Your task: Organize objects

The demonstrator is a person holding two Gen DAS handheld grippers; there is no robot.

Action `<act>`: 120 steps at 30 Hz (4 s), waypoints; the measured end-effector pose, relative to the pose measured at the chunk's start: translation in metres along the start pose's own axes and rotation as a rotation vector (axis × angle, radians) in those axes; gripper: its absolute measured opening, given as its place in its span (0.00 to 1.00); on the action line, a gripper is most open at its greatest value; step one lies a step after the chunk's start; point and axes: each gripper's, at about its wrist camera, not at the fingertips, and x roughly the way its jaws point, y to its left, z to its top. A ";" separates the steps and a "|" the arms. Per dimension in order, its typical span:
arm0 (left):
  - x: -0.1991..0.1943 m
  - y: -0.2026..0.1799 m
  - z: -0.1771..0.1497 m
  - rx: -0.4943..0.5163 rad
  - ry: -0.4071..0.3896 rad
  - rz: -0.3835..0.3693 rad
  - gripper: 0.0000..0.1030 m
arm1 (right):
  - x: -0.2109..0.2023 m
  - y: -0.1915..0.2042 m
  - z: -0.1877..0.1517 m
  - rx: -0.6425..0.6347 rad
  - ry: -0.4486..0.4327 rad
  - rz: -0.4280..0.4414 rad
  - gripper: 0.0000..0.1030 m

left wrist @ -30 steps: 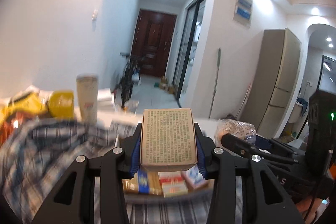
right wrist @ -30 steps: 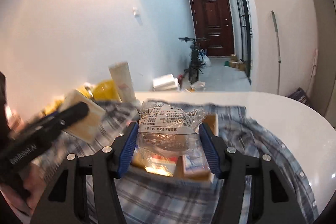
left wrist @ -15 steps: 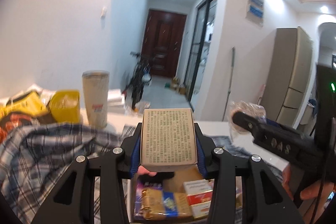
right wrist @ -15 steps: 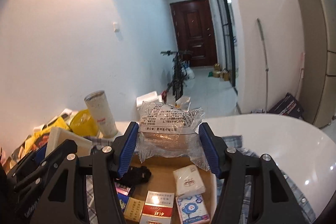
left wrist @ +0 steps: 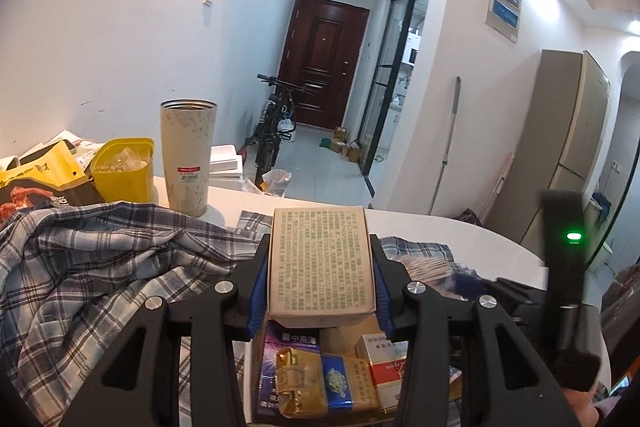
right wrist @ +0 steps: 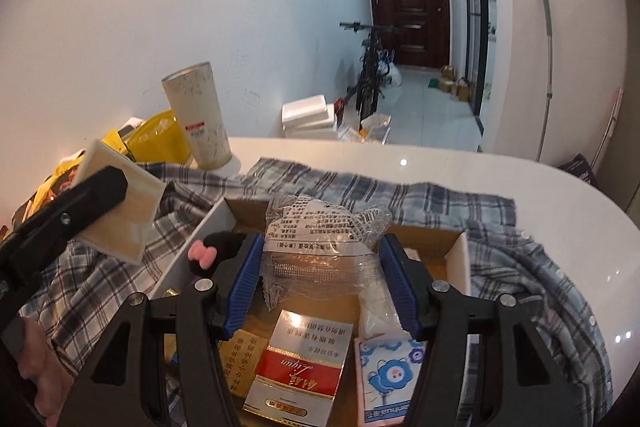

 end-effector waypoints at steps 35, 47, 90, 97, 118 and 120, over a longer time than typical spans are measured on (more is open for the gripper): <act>-0.008 -0.040 -0.012 0.157 -0.008 -0.028 0.44 | -0.049 -0.033 0.014 0.050 -0.003 -0.104 0.81; -0.003 -0.070 -0.022 0.165 0.134 -0.169 0.44 | -0.103 -0.062 -0.007 0.105 -0.111 -0.141 0.83; -0.100 -0.080 0.019 0.186 -0.144 -0.111 0.86 | -0.203 -0.031 0.005 -0.045 -0.403 -0.288 0.89; -0.177 -0.086 0.033 0.179 -0.246 -0.174 0.91 | -0.270 -0.009 -0.005 -0.095 -0.494 -0.234 0.95; -0.319 -0.122 0.022 0.286 -0.449 -0.014 1.00 | -0.381 0.006 -0.045 -0.059 -0.640 -0.245 1.00; -0.321 -0.120 0.021 0.272 -0.458 -0.032 1.00 | -0.385 0.006 -0.047 -0.058 -0.651 -0.249 1.00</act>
